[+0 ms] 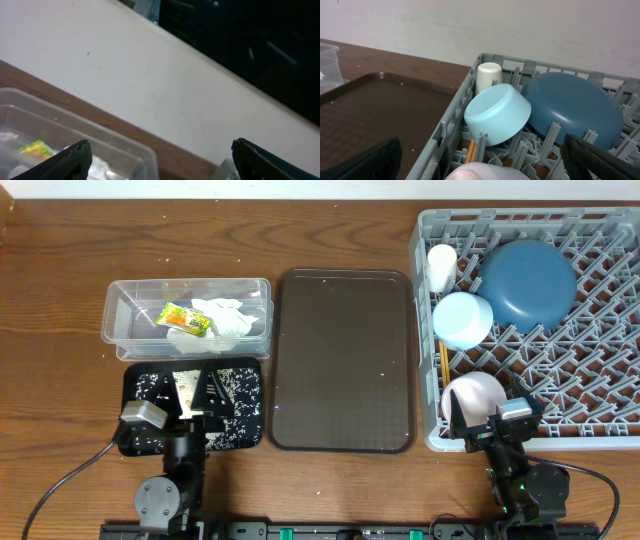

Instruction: Sort waste into correct bins and load items into the dishwasher rack

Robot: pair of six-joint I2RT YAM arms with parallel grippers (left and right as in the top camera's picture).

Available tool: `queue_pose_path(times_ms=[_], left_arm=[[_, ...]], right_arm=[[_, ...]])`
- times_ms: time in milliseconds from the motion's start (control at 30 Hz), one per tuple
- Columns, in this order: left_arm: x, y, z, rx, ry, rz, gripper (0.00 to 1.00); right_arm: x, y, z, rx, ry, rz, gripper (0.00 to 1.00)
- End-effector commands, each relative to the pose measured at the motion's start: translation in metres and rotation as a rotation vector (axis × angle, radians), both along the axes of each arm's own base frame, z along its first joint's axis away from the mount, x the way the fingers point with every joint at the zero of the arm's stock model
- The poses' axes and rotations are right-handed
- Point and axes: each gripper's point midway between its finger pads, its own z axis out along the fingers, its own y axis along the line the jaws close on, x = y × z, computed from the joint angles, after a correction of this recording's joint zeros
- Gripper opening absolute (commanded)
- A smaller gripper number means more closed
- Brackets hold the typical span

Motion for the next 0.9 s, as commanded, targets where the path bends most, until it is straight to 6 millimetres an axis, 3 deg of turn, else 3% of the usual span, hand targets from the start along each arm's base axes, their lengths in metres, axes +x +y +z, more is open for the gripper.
queue_pose_path(times_ms=[0, 233, 433, 667, 867], left_arm=[[-0.002, 0.001, -0.007, 0.084, -0.019, 0.018, 0.91], [0.002, 0.001, -0.039, 0.179, 0.092, 0.027, 0.92], [0.000, 0.001, -0.103, 0.305, 0.351, 0.006, 0.91], [0.001, -0.005, -0.102, 0.585, 0.332, -0.018, 0.91], [0.000, -0.005, -0.103, 0.627, 0.330, -0.018, 0.91]], right_arm=[[-0.001, 0.002, 0.000, 0.011, 0.001, 0.008, 0.99], [-0.001, 0.002, 0.000, 0.011, 0.001, 0.008, 0.99], [-0.001, 0.002, 0.000, 0.011, 0.001, 0.008, 0.99], [-0.001, 0.002, 0.000, 0.011, 0.001, 0.008, 0.99], [-0.001, 0.002, 0.000, 0.011, 0.001, 0.008, 0.99]])
